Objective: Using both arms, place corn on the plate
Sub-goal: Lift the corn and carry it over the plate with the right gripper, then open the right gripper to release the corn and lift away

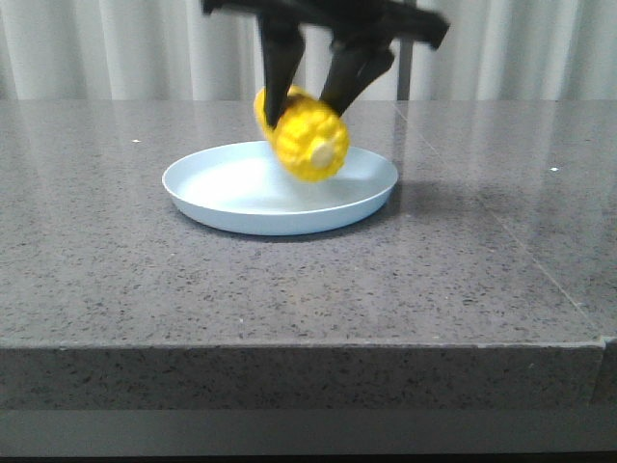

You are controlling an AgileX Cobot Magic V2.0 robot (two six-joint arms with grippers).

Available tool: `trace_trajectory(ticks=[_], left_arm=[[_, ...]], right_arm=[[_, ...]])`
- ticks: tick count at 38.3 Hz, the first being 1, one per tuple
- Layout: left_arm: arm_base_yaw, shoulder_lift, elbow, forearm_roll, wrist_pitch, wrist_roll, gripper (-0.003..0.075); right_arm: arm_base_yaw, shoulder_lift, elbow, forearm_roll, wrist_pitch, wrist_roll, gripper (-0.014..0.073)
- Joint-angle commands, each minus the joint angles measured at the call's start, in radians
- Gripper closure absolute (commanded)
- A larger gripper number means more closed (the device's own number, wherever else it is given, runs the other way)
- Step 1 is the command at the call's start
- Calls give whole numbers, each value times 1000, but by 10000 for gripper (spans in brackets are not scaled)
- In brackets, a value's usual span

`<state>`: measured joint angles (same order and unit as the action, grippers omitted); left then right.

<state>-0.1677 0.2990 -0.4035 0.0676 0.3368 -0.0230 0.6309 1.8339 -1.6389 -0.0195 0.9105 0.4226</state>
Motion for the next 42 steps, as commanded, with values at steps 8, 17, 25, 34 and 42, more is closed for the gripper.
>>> trace_trajectory(ticks=[8,17,25,34,42], left_arm=[[-1,7,-26,0,-72,-2,741],[-1,7,-26,0,-72,-2,741],[-1,7,-26,0,-72,-2,741],[-1,7,-26,0,-72,-2,741],[-1,7,-26,0,-72,-2,741]], right_arm=[[0,-15,-38,-17,-50,6,354],[0,-15,-38,-17,-42,6,155],[0,-22,-39,-17,-39,6,66],[-1,-103,-77,-21,-24,6,65],[-3,-150,-120,-27,-3,6,328]])
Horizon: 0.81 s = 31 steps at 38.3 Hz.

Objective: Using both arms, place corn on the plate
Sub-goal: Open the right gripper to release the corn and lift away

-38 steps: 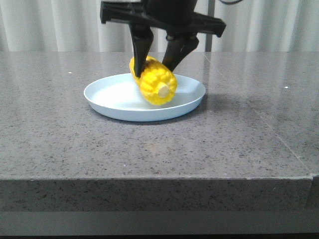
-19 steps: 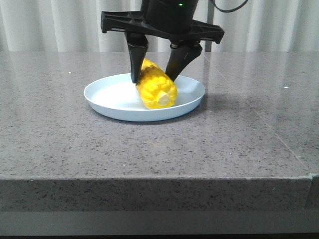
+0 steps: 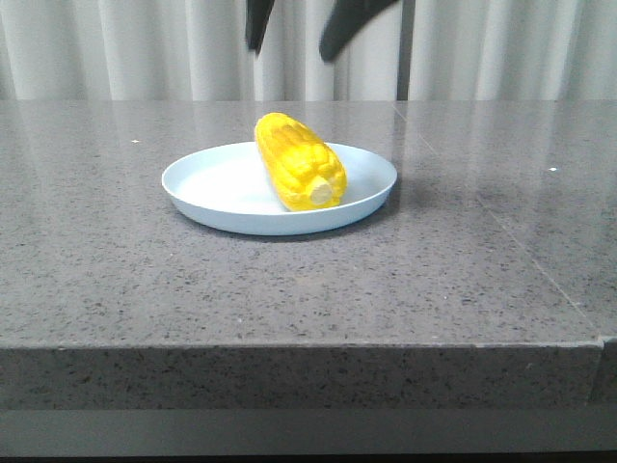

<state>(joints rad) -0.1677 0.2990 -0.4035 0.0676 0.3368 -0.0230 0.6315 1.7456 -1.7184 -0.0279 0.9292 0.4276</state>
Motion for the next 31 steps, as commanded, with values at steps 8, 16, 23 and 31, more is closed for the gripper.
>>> trace_trajectory(ticks=[8,16,23,31], left_arm=[[-1,7,-26,0,-72,-2,741],[-1,7,-26,0,-72,-2,741],[-1,7,-26,0,-72,-2,741],[-1,7,-26,0,-72,-2,741]], right_arm=[[-3,-68,-51,-54,-17,1,634],[-39,-88,-49,-91,41,1,653],[-145,-140,-9,-90,101,-10,653],[-291,-283,187,-90,71,-27,653]])
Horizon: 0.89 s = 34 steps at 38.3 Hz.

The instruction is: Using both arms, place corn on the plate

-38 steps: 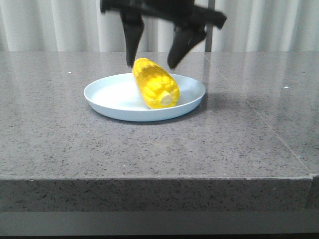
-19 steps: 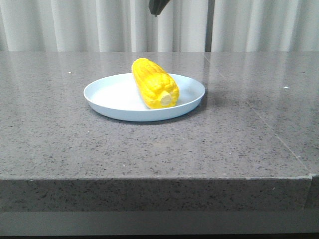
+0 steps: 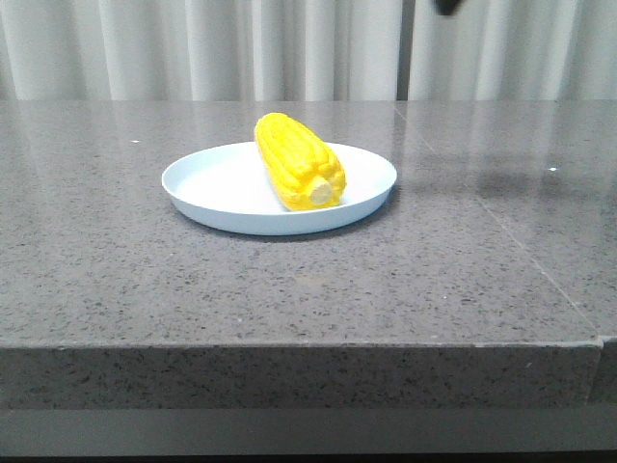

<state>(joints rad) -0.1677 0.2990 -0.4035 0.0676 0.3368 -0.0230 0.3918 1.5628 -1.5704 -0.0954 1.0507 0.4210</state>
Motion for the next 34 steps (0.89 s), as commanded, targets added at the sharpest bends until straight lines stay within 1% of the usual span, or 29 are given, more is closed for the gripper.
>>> trace_trajectory(ticks=[1,7,11,14,19,25,30,34], left_arm=[[-1,7,-26,0,-72,-2,741],[-1,7,-26,0,-72,-2,741],[-1,7,-26,0,-72,-2,741],[-1,7,-26,0,-72,-2,741],[-1,7,-26,0,-72,-2,741],[-1,7,-26,0,-72,-2,741],[-1,7,-26,0,-72,-2,741],[-1,7,-26,0,-72,-2,741]], right_arm=[[-67,-125,66,-22,-59,-22,653],[-183,-268,277,-21,-90,-56,653],[-231,-368,400,-21,-119,-72,653],[-239,-451,512,-22,-174,-99,653],[-239,-625,714,-23,-327,-120,653],[-239,-869,936,-64,-489,-137,653],[-239,-1097,1075,-78,-538,-137,653],[-239,-1256,1137,-78,-553,-137,653]])
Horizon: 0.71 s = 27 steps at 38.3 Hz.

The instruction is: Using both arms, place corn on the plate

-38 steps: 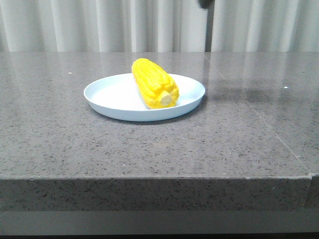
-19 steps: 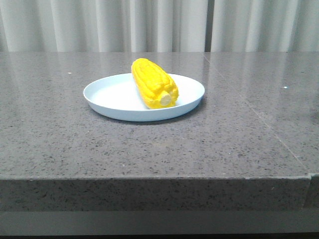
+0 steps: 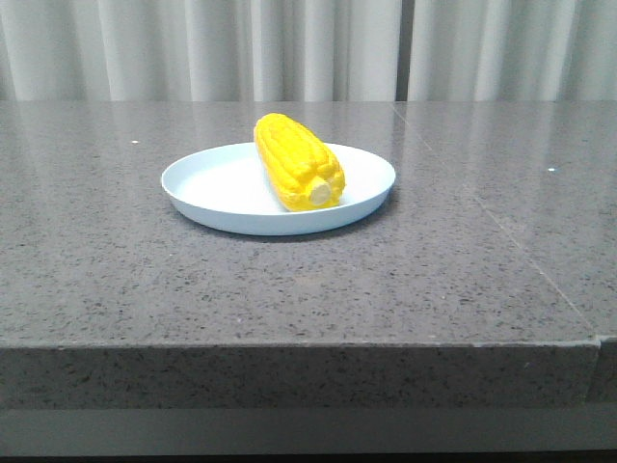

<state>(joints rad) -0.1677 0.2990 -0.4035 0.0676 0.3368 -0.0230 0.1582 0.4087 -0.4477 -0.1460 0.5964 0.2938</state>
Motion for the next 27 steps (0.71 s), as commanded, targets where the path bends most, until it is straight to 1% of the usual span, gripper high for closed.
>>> trace_trajectory(ticks=[1,5,10,27], left_arm=[[-1,7,-26,0,-72,-2,741],[-1,7,-26,0,-72,-2,741],[-1,7,-26,0,-72,-2,741],[-1,7,-26,0,-72,-2,741]], right_arm=[[-5,-146,28,-27,-108,-9,653],[-5,-279,57,-28,-159,-9,653],[-5,-358,67,-28,-173,-9,653],[-5,-366,67,-28,-173,-9,653]])
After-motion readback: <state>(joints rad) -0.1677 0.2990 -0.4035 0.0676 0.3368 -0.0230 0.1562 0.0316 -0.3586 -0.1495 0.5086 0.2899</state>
